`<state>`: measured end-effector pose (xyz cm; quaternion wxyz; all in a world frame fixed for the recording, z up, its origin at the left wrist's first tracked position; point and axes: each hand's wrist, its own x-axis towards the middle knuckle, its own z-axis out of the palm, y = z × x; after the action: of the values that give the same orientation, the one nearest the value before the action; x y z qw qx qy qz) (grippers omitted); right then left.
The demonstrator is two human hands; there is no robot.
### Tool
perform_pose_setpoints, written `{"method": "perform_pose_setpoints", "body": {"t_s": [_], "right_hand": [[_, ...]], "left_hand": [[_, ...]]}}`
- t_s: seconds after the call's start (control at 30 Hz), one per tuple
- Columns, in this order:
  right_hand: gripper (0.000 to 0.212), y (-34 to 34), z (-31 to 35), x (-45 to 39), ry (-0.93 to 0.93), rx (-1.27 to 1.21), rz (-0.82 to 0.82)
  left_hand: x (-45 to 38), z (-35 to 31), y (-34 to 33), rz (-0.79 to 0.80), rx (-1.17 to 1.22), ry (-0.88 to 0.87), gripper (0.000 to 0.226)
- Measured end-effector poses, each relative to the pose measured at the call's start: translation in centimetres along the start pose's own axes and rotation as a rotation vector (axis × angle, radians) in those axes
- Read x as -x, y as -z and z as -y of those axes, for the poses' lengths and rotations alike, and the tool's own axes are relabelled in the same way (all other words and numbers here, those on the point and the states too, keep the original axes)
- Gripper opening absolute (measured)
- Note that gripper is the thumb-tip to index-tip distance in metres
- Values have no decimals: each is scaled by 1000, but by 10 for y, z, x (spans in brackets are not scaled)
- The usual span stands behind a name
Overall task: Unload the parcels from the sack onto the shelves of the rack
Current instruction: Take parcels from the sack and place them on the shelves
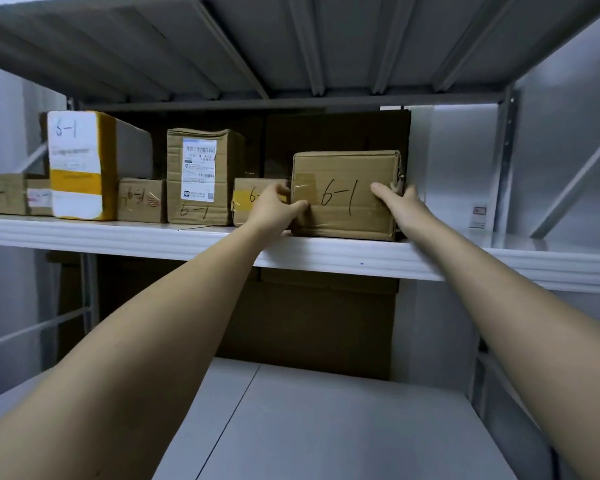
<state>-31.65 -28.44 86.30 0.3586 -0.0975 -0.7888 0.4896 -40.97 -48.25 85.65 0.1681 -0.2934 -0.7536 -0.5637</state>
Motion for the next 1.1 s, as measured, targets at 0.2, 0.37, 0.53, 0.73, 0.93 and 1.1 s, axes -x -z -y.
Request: {"method": "perform_pose_setpoints", "body": {"t_s": [0.2,0.37,0.53,0.73,0.93,1.1], "right_hand": [[85,-13,-2,-15,-56,24,12],[91,-21,-4,-28,-61,84,31],[94,-26,-7,-42,-77,134,58],[85,-29,-11,-50,-85,207,56],[72,-29,-18,-56,-86,305,50],[70,-28,-16,-53,-88,341,75]], "left_hand": [[-23,15,2,21,-88,-12,27],[-39,24,4,32,-121,-14,27],[-47,31,2,14,-100,6,24],[-50,32,0,32,-143,14,18],[-50,34,0,48,-156,1,12],[-49,34,-1,45,-157,16,24]]}}
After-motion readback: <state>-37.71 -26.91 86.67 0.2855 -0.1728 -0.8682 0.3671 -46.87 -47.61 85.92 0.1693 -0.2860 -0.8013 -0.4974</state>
